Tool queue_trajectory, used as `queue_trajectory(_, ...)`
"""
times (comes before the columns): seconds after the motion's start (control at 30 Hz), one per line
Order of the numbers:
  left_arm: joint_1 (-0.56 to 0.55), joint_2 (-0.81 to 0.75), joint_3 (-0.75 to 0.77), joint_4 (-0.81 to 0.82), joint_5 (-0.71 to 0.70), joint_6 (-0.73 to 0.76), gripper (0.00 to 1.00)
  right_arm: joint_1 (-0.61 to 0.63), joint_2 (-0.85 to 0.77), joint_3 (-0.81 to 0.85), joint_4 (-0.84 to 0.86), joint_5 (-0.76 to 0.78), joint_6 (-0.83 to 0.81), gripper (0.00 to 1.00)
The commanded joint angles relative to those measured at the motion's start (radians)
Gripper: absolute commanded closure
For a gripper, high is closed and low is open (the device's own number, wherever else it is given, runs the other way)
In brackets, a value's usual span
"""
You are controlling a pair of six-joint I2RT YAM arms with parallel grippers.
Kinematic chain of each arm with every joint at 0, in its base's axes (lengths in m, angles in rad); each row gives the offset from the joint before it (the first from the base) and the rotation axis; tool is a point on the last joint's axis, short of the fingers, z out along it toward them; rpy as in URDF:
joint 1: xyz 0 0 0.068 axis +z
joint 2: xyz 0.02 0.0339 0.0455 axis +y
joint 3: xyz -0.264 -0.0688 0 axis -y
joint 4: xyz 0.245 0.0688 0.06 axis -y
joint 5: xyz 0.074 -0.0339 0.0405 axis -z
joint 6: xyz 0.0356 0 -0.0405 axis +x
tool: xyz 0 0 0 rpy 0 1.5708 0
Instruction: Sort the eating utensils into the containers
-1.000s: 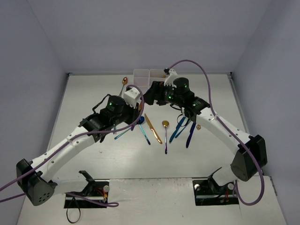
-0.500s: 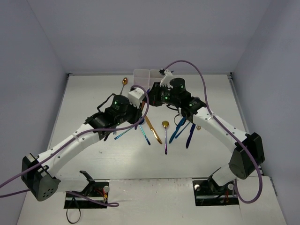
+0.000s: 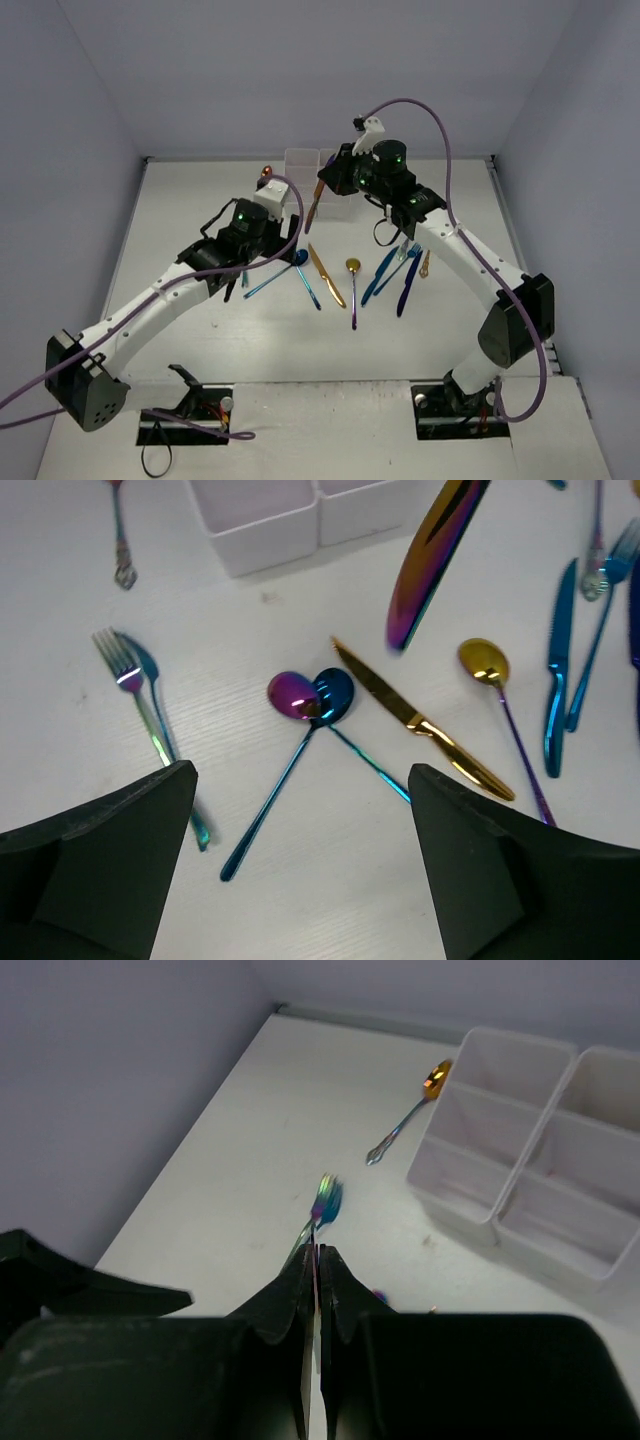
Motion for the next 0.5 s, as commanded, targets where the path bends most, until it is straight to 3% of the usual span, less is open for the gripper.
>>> queue_trajectory(0.0, 0.129, -0.067, -0.063, -0.016, 0.006, -0.097, 0.13, -0.075, 0.053, 0.145, 0.123, 0.111, -0.089, 1.00)
queue_trajectory(0.2, 0.203, -0.109, -0.161, -0.055, -0.026, -0.112, 0.13, -0.120, 0.169, 0.220, 0.297, 0.196, -0.129, 1.00)
queue_trajectory(0.47, 0.209, -0.125, -0.217, -0.040, -0.042, -0.140, 0.13, -0.139, 0.326, 0.332, 0.444, 0.281, -0.125, 1.00)
